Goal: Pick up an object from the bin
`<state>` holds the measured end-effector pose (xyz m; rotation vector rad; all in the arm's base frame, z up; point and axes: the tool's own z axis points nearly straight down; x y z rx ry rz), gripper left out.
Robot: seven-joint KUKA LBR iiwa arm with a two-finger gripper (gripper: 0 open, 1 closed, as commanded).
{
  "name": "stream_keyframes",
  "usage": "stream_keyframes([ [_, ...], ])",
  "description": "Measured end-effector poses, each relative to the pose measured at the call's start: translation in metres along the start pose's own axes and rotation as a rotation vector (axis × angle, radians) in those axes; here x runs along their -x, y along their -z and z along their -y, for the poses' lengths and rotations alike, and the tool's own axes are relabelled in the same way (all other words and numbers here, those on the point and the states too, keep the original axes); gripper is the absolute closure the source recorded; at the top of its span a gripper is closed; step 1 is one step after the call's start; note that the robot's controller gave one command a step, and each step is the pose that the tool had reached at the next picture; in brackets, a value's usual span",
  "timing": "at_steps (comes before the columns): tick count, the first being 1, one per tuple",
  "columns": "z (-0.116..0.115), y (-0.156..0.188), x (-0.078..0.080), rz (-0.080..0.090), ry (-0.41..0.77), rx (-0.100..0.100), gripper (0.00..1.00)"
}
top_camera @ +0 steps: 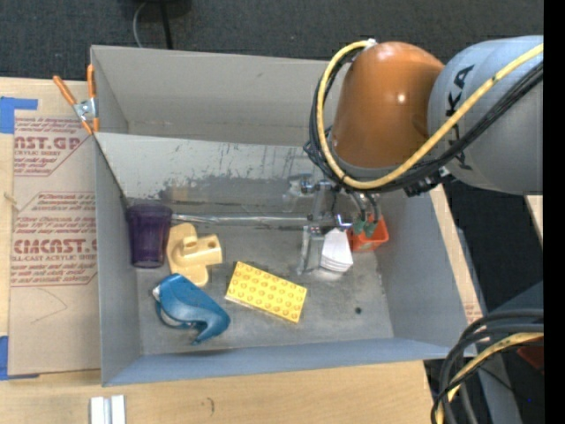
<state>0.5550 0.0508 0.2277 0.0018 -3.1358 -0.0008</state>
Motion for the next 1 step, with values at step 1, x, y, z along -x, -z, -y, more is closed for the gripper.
stream_keyframes([
  [1, 0.0002, 0.0045, 0.0015, 0.008, -0.001, 0.001, 0.0],
])
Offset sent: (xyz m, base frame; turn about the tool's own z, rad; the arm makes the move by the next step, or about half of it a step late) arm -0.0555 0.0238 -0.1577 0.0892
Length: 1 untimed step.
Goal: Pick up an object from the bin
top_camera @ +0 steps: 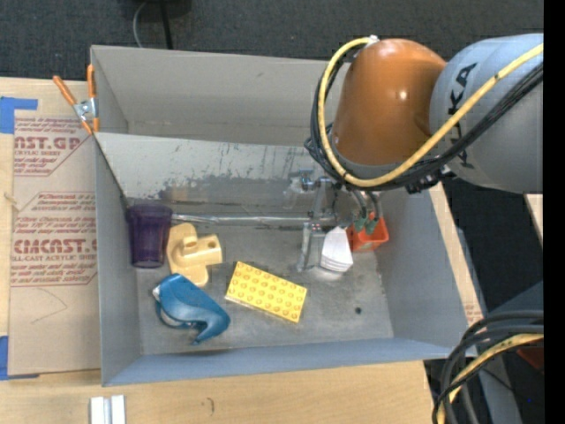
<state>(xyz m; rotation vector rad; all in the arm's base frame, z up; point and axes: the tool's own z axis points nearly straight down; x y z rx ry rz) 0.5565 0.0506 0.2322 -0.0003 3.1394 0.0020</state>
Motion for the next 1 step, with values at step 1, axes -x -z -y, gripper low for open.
stream_keyframes([
  [1, -0.0098, -0.0632, -0.022, 0.001, -0.035, 0.001, 0.0],
])
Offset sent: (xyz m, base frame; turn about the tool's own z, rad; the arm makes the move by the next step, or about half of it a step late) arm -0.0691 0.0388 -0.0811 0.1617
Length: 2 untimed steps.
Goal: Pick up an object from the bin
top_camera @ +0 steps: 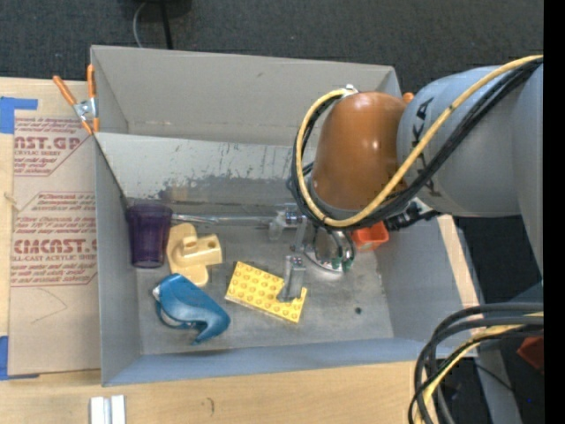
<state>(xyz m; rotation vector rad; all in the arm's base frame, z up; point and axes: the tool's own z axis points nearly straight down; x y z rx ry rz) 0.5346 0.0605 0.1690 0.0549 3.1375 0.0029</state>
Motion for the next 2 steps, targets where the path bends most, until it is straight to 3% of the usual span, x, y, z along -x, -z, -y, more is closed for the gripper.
stream_keyframes([
  [1, -0.026, -0.02, -0.048, -0.006, -0.128, -0.001, 0.0],
  [2, -0.015, -0.026, -0.024, 0.0, -0.211, 0.001, 0.0],
])
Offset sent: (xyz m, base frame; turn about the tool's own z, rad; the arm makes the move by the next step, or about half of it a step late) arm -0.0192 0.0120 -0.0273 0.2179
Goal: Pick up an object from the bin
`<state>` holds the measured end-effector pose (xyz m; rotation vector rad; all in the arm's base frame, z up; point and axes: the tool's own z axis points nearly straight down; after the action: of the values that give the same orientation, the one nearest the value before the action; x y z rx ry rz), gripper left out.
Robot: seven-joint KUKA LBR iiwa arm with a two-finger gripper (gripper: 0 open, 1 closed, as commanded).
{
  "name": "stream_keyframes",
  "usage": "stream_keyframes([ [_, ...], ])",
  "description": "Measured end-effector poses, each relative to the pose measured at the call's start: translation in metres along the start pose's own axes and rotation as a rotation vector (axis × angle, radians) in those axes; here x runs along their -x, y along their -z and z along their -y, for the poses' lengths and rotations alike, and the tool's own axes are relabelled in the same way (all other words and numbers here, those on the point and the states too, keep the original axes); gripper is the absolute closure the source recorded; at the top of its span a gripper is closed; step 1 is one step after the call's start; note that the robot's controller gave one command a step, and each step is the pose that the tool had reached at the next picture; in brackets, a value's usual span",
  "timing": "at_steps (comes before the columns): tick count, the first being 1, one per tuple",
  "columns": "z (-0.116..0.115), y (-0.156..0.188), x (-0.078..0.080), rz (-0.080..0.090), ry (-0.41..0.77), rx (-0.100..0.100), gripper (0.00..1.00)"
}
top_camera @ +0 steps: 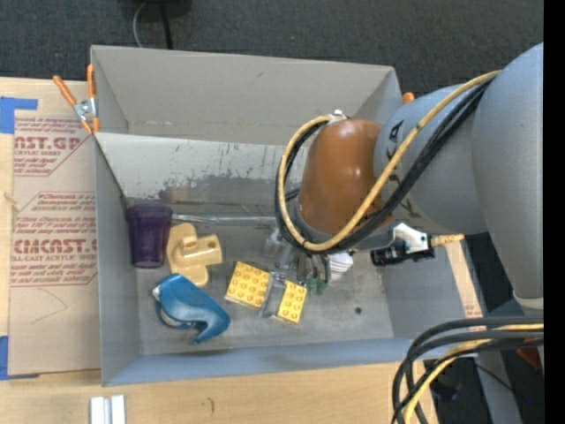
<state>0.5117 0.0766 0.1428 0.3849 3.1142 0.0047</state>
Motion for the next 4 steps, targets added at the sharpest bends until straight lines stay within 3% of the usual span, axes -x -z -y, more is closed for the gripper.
stream_keyframes([
  [1, 0.0102, -0.0669, -0.0062, -0.001, -0.113, 0.0, 0.0],
  [2, 0.0098, -0.0765, -0.0106, 0.004, -0.176, 0.001, 1.0],
  [4, 0.0095, -0.0673, -0.0127, 0.001, -0.187, -0.001, 1.0],
])
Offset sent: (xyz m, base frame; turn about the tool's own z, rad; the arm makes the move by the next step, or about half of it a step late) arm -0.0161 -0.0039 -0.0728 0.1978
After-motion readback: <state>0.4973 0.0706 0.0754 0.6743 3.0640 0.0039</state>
